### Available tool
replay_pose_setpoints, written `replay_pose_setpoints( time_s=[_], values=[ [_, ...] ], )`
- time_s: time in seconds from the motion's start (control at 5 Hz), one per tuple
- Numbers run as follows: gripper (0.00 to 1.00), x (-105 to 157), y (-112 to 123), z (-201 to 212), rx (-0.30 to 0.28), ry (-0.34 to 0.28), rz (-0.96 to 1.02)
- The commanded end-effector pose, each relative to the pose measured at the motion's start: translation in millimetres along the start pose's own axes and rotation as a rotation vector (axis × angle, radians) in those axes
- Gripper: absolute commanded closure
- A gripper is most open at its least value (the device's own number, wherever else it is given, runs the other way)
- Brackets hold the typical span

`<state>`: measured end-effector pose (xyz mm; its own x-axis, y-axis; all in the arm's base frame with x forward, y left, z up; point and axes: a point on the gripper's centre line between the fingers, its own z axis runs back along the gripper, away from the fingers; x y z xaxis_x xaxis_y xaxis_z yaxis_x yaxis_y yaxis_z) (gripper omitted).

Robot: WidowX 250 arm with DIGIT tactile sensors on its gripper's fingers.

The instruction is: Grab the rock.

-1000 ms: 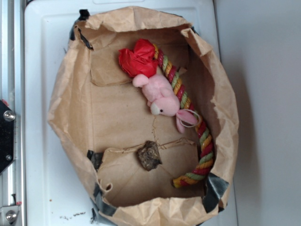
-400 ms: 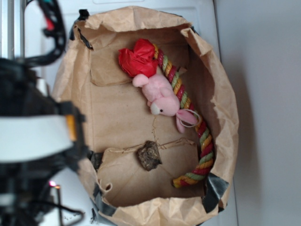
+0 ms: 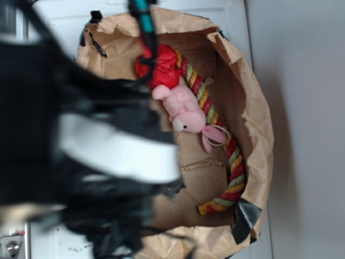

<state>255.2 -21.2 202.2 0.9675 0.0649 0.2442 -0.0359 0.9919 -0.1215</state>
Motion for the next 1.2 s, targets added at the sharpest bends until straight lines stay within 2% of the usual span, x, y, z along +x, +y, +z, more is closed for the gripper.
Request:
replay_pose_setpoints(
  time_s=[0.0,0.4,1.0],
  values=[
    [0.00,18.9,8.7,-31.6,-0.008,-0.090,-0.018],
    [0.00,16.0,20.8,-65.4,0.039,-0.099,-0.065],
    [0.00,13.9,22.1,-63.8,0.043,-0.116,-0.078]
  ],
)
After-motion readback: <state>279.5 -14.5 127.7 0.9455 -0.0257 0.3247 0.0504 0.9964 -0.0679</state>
